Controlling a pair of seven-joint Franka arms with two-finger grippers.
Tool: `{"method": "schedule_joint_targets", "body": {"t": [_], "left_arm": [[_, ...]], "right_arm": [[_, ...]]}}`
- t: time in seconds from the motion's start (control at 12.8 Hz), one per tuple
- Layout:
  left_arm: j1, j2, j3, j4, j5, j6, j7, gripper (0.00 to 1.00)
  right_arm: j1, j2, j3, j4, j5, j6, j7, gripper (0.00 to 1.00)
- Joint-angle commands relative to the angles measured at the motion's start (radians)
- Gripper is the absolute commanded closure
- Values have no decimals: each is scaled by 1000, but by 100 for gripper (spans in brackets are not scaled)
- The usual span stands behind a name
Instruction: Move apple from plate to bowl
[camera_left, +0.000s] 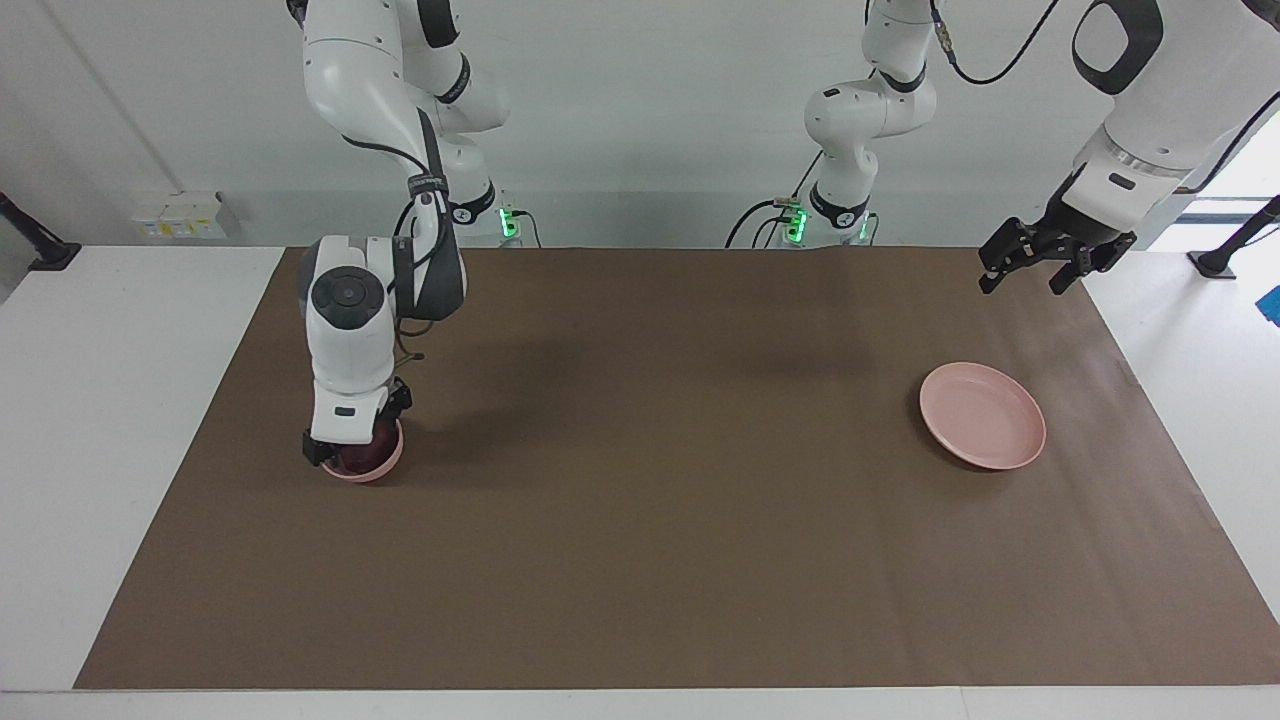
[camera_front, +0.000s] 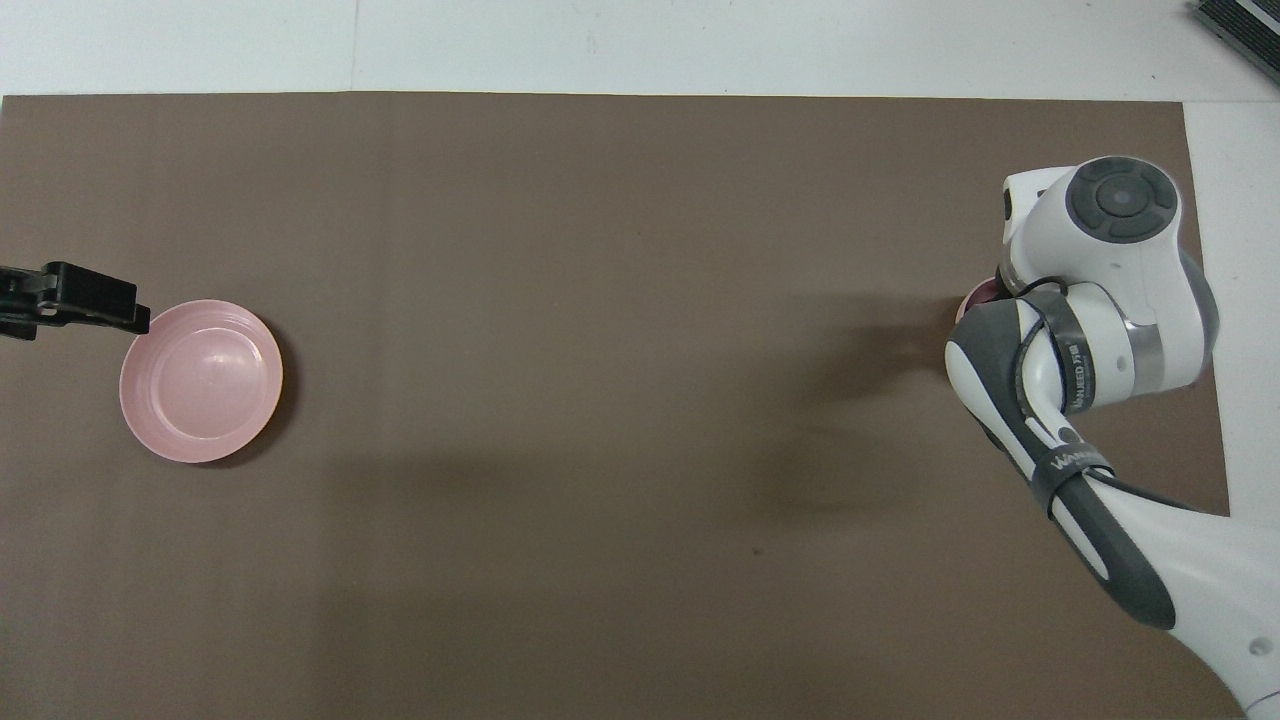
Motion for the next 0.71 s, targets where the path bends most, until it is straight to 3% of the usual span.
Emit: {"method": "schedule_joint_targets", "body": {"t": [0.0, 0.16, 0.47, 0.63], "left_arm": [[-6, -15, 3, 2, 19, -24, 15, 0], [-32, -15, 21, 2, 23, -44, 15, 0], [-216, -38, 202, 5, 36, -50, 13, 0], [-210, -53, 202, -6, 34, -50, 15, 0]], "right_arm": [[-11, -101, 9, -4, 65, -49, 63, 0], [-11, -156, 7, 1, 109, -84, 174, 0], [2, -312, 9, 1, 198, -266, 497, 0], [-3, -390, 7, 13, 223, -371, 576, 0]]}}
